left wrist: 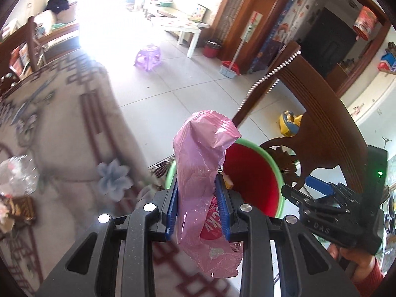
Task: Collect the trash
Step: 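Open the right tool to drop the orange bag while the left tool drops the pink bag, then move both open tools back over the cluttered table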
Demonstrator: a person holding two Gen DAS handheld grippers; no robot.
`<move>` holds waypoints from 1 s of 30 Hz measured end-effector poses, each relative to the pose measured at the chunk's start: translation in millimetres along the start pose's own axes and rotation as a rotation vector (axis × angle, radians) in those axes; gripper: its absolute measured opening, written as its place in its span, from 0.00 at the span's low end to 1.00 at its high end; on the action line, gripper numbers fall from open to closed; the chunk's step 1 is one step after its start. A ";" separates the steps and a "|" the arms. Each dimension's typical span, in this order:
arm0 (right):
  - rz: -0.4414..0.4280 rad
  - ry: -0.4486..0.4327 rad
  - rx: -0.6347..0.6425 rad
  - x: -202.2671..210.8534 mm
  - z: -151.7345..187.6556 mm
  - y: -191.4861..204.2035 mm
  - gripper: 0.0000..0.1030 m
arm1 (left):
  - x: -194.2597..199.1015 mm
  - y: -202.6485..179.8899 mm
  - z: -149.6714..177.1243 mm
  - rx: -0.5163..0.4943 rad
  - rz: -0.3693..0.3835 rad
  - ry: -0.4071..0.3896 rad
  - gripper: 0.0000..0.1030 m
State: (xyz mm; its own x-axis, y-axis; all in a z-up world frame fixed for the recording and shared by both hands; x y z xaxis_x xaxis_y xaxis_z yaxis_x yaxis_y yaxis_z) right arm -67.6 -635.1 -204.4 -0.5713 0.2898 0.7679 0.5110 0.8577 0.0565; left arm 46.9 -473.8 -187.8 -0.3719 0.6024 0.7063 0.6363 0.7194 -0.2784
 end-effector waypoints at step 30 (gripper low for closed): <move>0.085 -0.036 -0.082 38.4 12.9 -46.7 0.68 | -38.5 -70.4 -17.1 -0.156 0.087 0.037 0.54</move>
State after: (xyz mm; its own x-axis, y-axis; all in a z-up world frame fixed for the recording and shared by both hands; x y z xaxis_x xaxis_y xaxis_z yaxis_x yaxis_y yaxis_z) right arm -121.7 -658.5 -185.8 -0.5460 0.3763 0.7485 0.6083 0.7924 0.0454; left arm 27.9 -553.6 -184.2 -0.2871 0.6449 0.7083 0.7636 0.6005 -0.2373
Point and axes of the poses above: each gripper's, at about its wrist camera, not at the fingertips, and x roughly against the way its jaws point, y to its left, z to its underside, the point moved 4 cm from there along -x, roughly the way its jaws point, and after that the axes turned 11 degrees about -y, right-handed, at the moved point
